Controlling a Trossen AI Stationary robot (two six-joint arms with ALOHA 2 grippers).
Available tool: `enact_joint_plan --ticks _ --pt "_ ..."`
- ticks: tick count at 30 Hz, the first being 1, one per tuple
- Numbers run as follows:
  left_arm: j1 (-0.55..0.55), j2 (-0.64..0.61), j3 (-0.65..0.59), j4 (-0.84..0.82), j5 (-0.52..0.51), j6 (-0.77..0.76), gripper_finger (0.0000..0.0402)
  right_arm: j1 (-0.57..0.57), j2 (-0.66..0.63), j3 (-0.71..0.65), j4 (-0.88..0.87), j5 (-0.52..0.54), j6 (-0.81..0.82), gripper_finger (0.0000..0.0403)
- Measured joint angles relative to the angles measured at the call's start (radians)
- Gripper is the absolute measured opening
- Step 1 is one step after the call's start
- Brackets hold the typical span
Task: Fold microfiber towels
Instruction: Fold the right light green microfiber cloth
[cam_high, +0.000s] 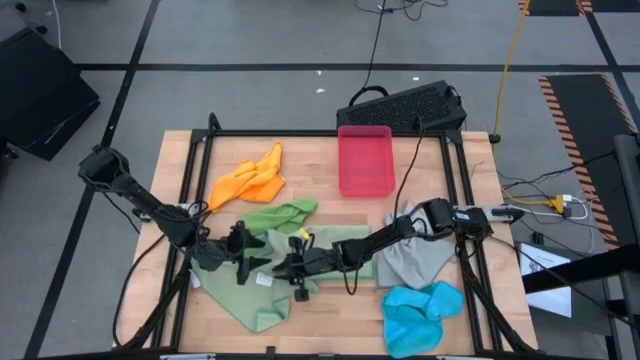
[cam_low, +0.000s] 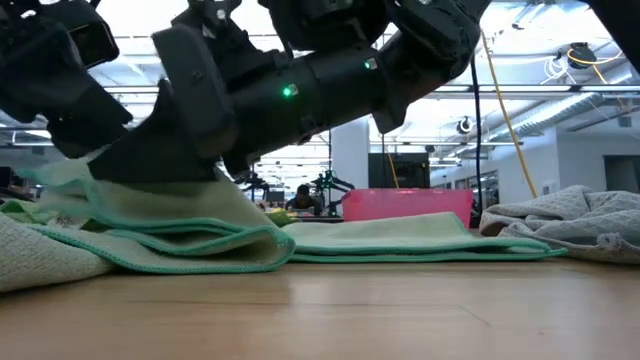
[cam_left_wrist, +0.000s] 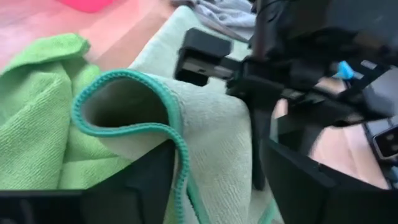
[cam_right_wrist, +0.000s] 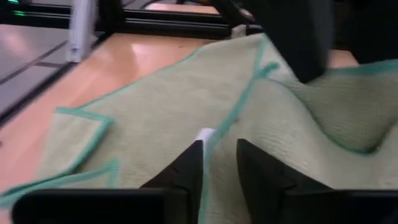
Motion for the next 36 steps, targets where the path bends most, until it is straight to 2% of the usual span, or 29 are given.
enact_joint_plan --ticks 8,13,17,19,22,27,36 --pt "0.0 0.084 0.0 -0.001 0.054 -0.003 0.0134 0.003 -0.011 0.0 -0.027 0.0 0.016 0.0159" --pt "0.0 0.137 0.0 0.007 0.076 0.0 0.0073 0.003 -0.094 0.0 -0.13 0.038 0.019 0.017" --pt "0.0 0.155 0.0 0.008 0.05 0.02 0.0018 -0.004 -0.15 0.0 -0.176 0.06 0.01 0.0172" --pt "0.0 0.155 0.0 0.01 0.045 0.026 0.0007 -0.01 -0.165 0.0 -0.19 0.061 -0.01 0.0172" --pt "0.0 0.154 0.0 0.01 0.035 0.024 0.0021 -0.024 -0.189 0.0 -0.215 0.084 -0.024 0.0172" --pt "0.0 0.139 0.0 -0.001 0.031 -0.023 0.0069 -0.037 -0.218 0.0 -0.321 0.114 -0.019 0.0172" --pt "-0.019 -0.016 0.0 -0.173 0.034 -0.05 0.0152 0.026 -0.256 0.0 -0.603 0.112 0.091 0.0172"
